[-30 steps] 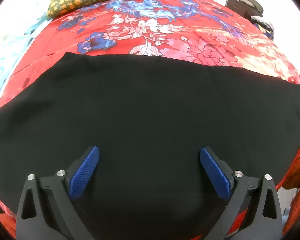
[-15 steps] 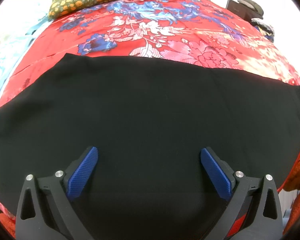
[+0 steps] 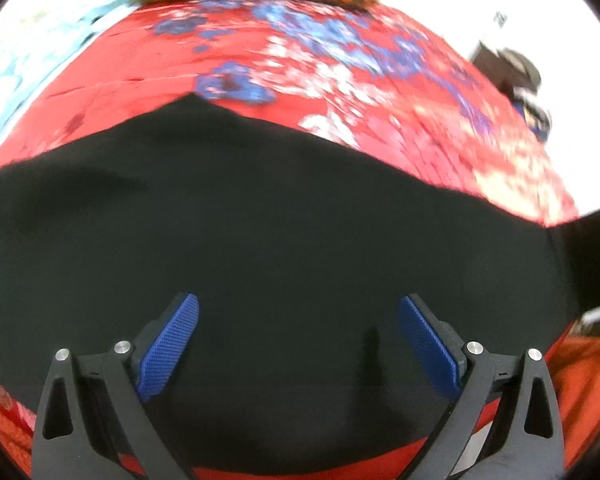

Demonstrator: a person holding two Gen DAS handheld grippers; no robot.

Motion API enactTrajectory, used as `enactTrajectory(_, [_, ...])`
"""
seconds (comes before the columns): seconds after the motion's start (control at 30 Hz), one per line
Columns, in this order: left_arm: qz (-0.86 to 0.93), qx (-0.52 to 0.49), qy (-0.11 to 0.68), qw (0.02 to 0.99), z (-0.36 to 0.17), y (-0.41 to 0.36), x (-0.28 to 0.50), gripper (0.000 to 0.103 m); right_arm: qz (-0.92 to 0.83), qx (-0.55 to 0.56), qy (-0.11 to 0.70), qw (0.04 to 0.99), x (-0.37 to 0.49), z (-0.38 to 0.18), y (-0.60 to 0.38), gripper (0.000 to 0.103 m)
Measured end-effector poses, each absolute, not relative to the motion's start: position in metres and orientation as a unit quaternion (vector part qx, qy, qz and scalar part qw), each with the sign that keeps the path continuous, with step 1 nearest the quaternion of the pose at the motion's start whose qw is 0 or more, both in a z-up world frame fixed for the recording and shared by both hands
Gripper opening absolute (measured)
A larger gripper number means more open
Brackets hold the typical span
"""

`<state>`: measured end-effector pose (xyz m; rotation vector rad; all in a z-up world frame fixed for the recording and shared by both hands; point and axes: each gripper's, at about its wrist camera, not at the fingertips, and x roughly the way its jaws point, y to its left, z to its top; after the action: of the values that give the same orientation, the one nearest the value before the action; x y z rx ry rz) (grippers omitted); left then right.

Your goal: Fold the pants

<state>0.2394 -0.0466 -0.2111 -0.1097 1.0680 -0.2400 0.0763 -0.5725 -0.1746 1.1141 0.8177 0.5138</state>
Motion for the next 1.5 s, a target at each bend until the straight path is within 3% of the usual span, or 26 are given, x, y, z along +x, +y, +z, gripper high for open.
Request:
enactTrajectory(0.23, [-0.081,-0.095,0.490,0.863,-0.216,0.014,0.230,0.100,0.289,0.618,0.315,0.660,0.116,-0.188,-0.435,0.017])
enactTrajectory(0.47, [-0.073,-0.154,0.472,0.865,-0.206,0.052,0.230,0.100,0.281,0.570,0.404,0.658,0.175,-0.223,-0.278,0.017])
enactTrajectory(0.53, [-0.069,-0.176,0.471,0.862,-0.206,0.063,0.232,0.100,0.265,0.510,0.459,0.677,0.186,-0.231,-0.236,0.024])
enactTrajectory(0.57, [-0.068,-0.186,0.470,0.860,-0.205,0.069,0.231,0.100,0.246,0.470,0.494,0.689,0.191,-0.235,-0.216,0.043])
enactTrajectory(0.6, [-0.067,-0.196,0.469,0.859,-0.206,0.074,0.231,0.100,0.231,0.444,0.524,0.689,0.195,-0.239,-0.199,0.071])
enactTrajectory(0.73, [-0.064,-0.226,0.462,0.855,-0.204,0.089,0.230,0.100,0.248,0.433,0.527,0.688,0.191,-0.225,-0.189,0.075])
enactTrajectory(0.83, [-0.084,-0.236,0.453,0.856,-0.199,0.087,0.229,0.098,0.237,0.340,0.486,0.769,0.177,-0.177,-0.221,0.079])
enactTrajectory(0.87, [-0.096,-0.235,0.452,0.855,-0.198,0.083,0.230,0.093,0.218,0.296,0.477,0.798,0.172,-0.165,-0.232,0.086])
enactTrajectory(0.9, [-0.116,-0.232,0.451,0.854,-0.195,0.077,0.229,0.082,0.173,0.219,0.465,0.840,0.158,-0.149,-0.245,0.089])
enactTrajectory(0.97, [-0.174,-0.218,0.455,0.846,-0.190,0.053,0.227,0.072,0.119,0.130,0.446,0.878,0.139,-0.139,-0.260,0.089])
enactTrajectory(1.13, [-0.254,-0.099,0.474,0.838,-0.191,-0.027,0.217,0.066,0.041,0.098,0.429,0.897,0.066,-0.149,-0.308,0.089])
enactTrajectory(1.17, [-0.258,-0.082,0.477,0.836,-0.194,-0.036,0.215,0.045,0.029,0.103,0.426,0.898,0.055,-0.152,-0.313,0.089])
enactTrajectory(1.2, [-0.259,-0.058,0.484,0.834,-0.198,-0.048,0.214,0.009,0.019,0.109,0.425,0.898,0.049,-0.155,-0.318,0.089])
enactTrajectory(1.5, [-0.198,-0.001,0.477,0.856,-0.194,-0.036,0.210,0.012,-0.038,-0.040,0.425,0.903,0.043,-0.162,-0.320,0.089])
